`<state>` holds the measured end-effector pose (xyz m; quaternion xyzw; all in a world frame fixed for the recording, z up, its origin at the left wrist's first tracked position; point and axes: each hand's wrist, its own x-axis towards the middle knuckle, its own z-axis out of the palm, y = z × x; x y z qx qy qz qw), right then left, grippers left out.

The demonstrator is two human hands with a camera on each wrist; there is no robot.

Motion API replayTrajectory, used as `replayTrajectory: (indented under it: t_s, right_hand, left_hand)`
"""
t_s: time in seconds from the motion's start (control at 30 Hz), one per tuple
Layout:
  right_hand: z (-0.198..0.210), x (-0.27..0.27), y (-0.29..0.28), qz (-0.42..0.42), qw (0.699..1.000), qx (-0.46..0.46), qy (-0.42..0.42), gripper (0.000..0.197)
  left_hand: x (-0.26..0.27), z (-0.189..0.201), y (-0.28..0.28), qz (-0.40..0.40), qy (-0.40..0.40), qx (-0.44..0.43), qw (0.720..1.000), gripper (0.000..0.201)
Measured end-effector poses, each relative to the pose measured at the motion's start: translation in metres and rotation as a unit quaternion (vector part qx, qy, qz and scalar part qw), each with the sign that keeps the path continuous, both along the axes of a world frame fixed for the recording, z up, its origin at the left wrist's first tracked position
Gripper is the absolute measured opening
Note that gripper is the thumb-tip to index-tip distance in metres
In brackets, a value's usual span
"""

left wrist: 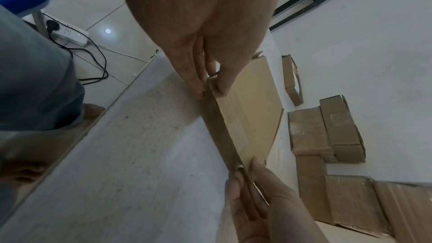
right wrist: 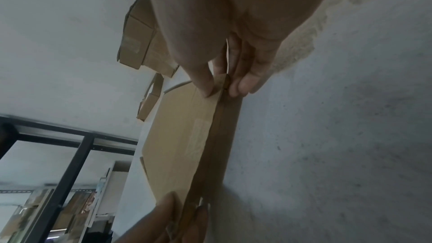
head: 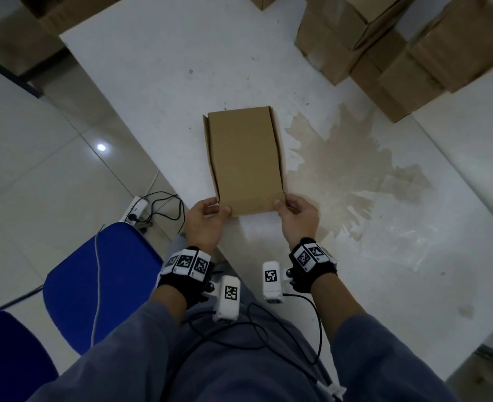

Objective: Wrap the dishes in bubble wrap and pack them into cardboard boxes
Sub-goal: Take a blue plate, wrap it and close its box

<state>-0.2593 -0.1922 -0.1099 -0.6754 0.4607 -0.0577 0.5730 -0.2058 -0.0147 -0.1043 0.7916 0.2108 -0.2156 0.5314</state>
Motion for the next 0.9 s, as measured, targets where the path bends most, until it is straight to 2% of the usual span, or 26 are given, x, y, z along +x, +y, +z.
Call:
replayTrajectory:
  t_s: [0.27,0.4,0.47,0.6,0.73,0.9]
  right_hand:
    - [-0.002,0.0,-0.004,0.002,1.0,0.0,0.006,0.024]
    - [-0.001,0.002,-0.008,0.019,0.999,-0.029,0.01,0.022]
    - [0.001,0.005,-0.011,0.048,0.997,-0.055,0.005,0.024]
    - [0.005,0.014,-0.02,0.143,0.984,-0.104,0.007,0.037]
    - [0.003,0.024,-0.027,0.222,0.961,-0.161,0.033,0.037]
    - [-0.001,0.041,-0.033,0.262,0.933,-0.235,0.071,0.034]
  left_hand:
    - [0.002,-0.004,0.0,0.011,-0.01,-0.021,1.0,0.042]
    - [0.005,-0.004,0.002,-0.011,-0.029,-0.008,0.999,0.043]
    - [0.009,-0.003,0.004,-0.04,-0.051,0.012,0.998,0.049]
    - [0.025,-0.003,0.008,-0.116,-0.07,0.001,0.991,0.075]
    - [0.037,-0.007,0.007,-0.226,-0.12,0.082,0.963,0.087]
    - [0.041,-0.014,0.008,-0.217,-0.134,0.082,0.963,0.084]
